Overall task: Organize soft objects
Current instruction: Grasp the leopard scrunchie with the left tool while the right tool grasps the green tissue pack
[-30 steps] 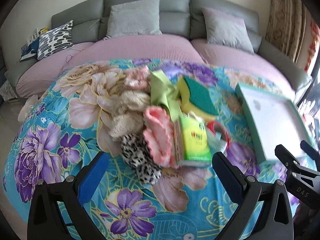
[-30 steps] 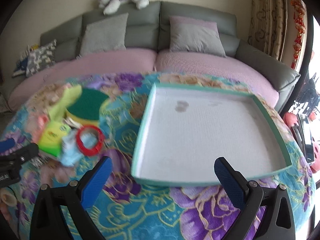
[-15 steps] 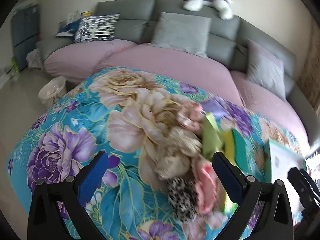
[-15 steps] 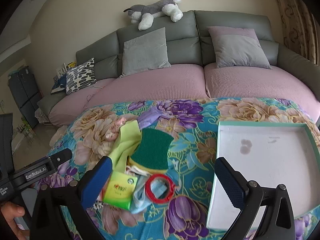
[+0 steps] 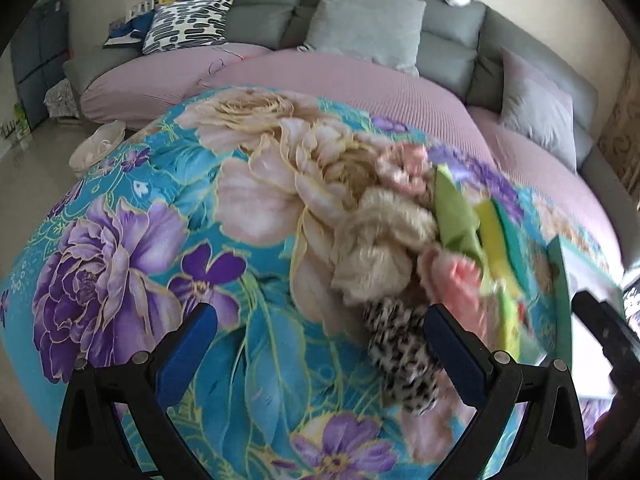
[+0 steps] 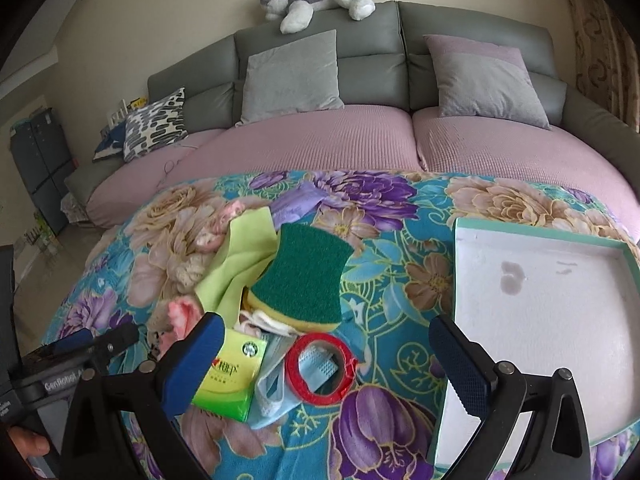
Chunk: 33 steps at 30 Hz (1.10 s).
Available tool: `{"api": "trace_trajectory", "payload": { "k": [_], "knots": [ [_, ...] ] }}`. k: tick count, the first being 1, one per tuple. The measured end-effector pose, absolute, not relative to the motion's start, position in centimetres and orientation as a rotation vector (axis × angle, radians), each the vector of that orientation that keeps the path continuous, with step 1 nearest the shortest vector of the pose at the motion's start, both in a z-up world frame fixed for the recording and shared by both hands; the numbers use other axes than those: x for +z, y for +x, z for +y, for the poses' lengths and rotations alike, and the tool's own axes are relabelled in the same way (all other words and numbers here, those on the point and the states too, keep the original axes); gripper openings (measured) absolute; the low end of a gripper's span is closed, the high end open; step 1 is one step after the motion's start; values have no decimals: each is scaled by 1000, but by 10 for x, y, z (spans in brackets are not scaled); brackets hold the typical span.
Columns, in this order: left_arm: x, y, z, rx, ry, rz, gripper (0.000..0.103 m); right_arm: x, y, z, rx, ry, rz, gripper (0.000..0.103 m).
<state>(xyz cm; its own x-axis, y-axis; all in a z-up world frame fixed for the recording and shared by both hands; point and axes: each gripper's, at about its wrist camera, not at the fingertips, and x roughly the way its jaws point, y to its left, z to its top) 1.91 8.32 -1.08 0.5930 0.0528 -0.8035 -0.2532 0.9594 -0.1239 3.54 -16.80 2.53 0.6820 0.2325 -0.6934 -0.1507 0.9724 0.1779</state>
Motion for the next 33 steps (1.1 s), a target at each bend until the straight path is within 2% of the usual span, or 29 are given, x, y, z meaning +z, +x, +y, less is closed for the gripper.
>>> {"api": "trace_trajectory", "payload": {
  "k": [5, 7, 9, 14, 18, 20, 29, 31, 33],
  "knots": [
    [-23, 16, 71, 118, -181, 982, 102, 20, 31, -168, 216, 110, 811, 103],
    [-25, 17, 67, 98, -173, 993, 96, 18, 31, -167, 212, 106, 821, 103],
    [-26, 17, 63, 61, -181, 998, 84, 16, 31, -167, 214, 105, 829, 103],
    [-30, 22, 52, 8, -183, 1007, 74, 15, 29, -163, 222, 92, 834, 103],
    [-32, 24, 45, -54, -213, 1013, 55, 14, 28, -160, 239, 88, 839, 103],
    [-32, 26, 41, -80, -213, 1012, 51, 15, 27, -158, 245, 83, 838, 103],
    [-43, 35, 36, -117, -248, 1039, 50, 12, 25, -145, 322, 84, 839, 103],
    [-44, 36, 37, -119, -252, 1040, 50, 11, 23, -139, 350, 76, 837, 99],
    [-46, 36, 38, -122, -258, 1041, 50, 11, 22, -133, 381, 75, 837, 86]
  ]
}}
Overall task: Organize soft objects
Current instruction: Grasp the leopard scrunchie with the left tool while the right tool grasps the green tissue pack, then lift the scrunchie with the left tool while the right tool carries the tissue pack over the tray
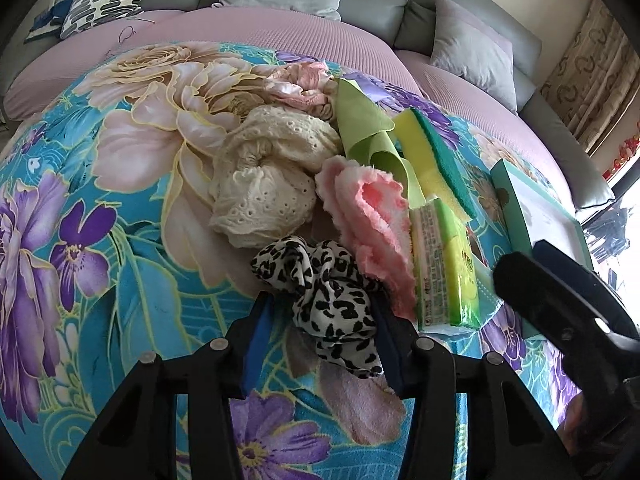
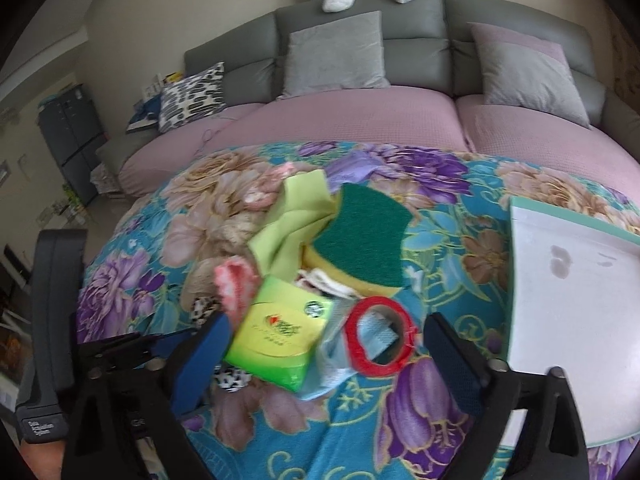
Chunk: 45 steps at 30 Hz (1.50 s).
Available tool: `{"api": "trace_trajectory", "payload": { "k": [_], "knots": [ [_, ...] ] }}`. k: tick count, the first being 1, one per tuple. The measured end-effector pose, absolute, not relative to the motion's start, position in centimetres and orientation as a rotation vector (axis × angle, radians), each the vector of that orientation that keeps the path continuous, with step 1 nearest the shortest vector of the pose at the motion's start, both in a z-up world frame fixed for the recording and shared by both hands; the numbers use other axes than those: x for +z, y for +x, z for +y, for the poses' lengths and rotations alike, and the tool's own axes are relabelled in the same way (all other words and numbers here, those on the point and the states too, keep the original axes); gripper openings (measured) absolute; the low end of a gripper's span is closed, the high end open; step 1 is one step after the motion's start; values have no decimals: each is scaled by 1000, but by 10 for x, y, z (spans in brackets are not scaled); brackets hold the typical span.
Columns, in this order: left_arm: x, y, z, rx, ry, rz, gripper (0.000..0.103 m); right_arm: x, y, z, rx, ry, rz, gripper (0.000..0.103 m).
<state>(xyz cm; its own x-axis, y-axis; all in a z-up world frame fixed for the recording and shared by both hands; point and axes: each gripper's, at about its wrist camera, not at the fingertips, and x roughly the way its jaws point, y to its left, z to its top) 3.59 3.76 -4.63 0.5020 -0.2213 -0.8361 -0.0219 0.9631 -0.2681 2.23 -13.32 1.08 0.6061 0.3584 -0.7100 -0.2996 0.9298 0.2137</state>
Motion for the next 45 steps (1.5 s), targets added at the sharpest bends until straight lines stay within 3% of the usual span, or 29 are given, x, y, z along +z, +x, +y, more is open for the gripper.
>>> {"api": "trace_trajectory", "payload": {
  "k": [1, 3, 9, 23, 45],
  "knots": [
    [-47, 36, 38, -122, -260, 1040, 49, 10, 22, -131, 395, 78, 839, 83],
    [-47, 37, 39, -151, -281, 1036, 29, 8, 22, -126, 429, 84, 844, 77],
    [-39, 32, 40, -149, -274, 1003, 18, 10, 20, -121, 492, 123, 846, 62],
    [-7, 6, 88, 66, -294, 883, 16, -9, 24, -119, 507, 165, 946, 58],
    [-11, 9, 78, 78, -252, 913, 16, -23, 30, -106, 480, 144, 988, 58]
  ]
}}
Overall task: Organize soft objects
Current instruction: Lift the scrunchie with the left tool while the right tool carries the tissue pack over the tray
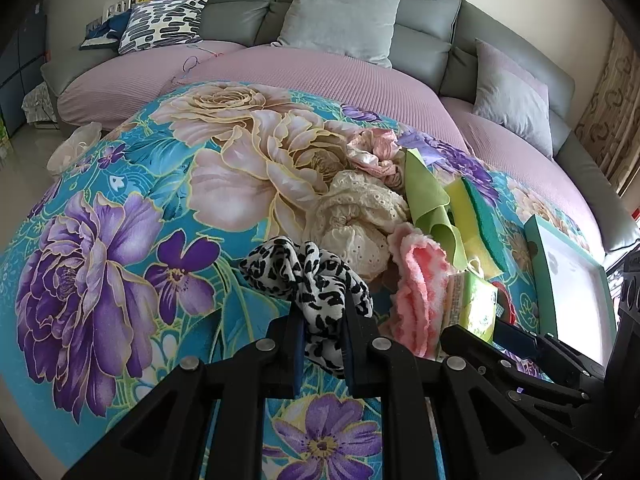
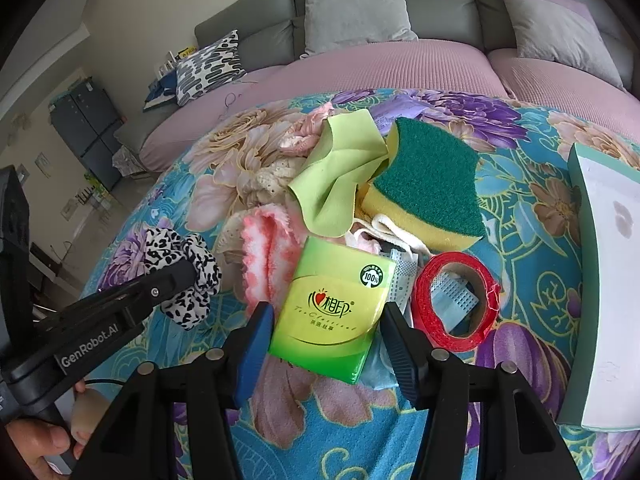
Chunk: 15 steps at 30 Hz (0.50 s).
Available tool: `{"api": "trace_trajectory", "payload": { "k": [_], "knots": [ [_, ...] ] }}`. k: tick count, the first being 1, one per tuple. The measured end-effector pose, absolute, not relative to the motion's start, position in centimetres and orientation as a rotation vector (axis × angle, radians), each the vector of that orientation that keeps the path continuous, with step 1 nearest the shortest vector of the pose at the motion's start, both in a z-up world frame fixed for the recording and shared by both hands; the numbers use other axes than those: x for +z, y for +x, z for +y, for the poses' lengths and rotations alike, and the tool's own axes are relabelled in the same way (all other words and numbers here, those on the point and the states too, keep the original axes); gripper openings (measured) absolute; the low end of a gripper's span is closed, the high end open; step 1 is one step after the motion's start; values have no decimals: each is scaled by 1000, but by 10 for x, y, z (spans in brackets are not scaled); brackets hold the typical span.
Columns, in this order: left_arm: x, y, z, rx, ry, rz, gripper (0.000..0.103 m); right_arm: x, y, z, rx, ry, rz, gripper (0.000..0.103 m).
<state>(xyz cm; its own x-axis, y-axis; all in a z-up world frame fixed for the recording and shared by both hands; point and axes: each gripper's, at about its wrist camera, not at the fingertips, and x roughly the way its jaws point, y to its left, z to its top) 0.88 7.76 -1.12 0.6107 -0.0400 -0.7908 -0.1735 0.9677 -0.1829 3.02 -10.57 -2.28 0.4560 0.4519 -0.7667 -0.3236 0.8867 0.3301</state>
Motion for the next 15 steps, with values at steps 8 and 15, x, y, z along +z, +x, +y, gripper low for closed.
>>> {"api": "trace_trajectory", "payload": {
  "k": [8, 15],
  "knots": [
    [-3, 5, 82, 104, -267, 878, 16, -18, 29, -114, 508, 182, 972, 57],
    [10, 0, 81, 105, -275, 821, 16, -9, 27, -125, 539, 255, 955, 56]
  ]
}}
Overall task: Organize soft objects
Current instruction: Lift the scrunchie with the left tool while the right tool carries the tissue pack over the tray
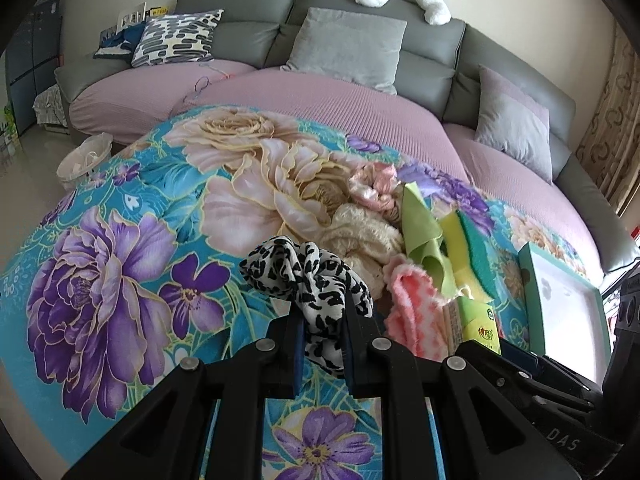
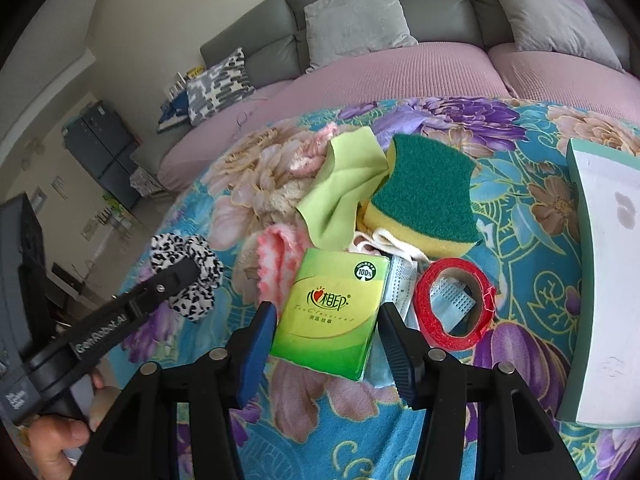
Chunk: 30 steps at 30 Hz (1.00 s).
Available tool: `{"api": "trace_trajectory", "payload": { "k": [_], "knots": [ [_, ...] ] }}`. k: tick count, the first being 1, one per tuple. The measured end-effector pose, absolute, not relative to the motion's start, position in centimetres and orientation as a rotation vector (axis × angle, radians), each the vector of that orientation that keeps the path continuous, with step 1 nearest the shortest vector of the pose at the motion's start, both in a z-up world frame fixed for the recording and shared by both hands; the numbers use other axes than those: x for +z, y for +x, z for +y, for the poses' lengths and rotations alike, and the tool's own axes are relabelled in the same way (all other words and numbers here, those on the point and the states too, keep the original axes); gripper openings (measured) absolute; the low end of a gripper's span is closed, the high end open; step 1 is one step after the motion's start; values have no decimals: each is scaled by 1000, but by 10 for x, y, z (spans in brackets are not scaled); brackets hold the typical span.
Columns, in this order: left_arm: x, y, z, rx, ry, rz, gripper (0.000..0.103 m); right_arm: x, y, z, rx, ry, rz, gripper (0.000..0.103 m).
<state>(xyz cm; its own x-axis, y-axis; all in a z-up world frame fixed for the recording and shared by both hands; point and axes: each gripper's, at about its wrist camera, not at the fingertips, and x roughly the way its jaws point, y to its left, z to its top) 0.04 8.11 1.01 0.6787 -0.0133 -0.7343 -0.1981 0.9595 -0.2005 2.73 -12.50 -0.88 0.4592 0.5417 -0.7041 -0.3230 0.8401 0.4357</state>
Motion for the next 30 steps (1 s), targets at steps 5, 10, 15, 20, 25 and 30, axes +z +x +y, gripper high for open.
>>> {"api": "trace_trajectory", "payload": {
  "k": [5, 10, 15, 20, 25, 30],
  "knots": [
    [16, 0, 76, 103, -266, 803, 16, 0, 25, -131, 555, 279, 930, 56],
    [23, 1, 68, 81, -254, 788, 16, 11, 23, -143, 552, 307, 897, 56],
    [32, 6, 51, 50, -219, 779, 16, 23, 22, -171, 492, 335, 849, 56],
    [41, 13, 29, 18, -175, 778, 16, 30, 23, -220, 361, 377, 812, 56],
    [50, 23, 0, -35, -128, 784, 16, 33, 23, -273, 226, 426, 785, 56],
    [65, 33, -36, -96, -39, 776, 16, 32, 21, -318, 102, 453, 765, 56]
  ]
}}
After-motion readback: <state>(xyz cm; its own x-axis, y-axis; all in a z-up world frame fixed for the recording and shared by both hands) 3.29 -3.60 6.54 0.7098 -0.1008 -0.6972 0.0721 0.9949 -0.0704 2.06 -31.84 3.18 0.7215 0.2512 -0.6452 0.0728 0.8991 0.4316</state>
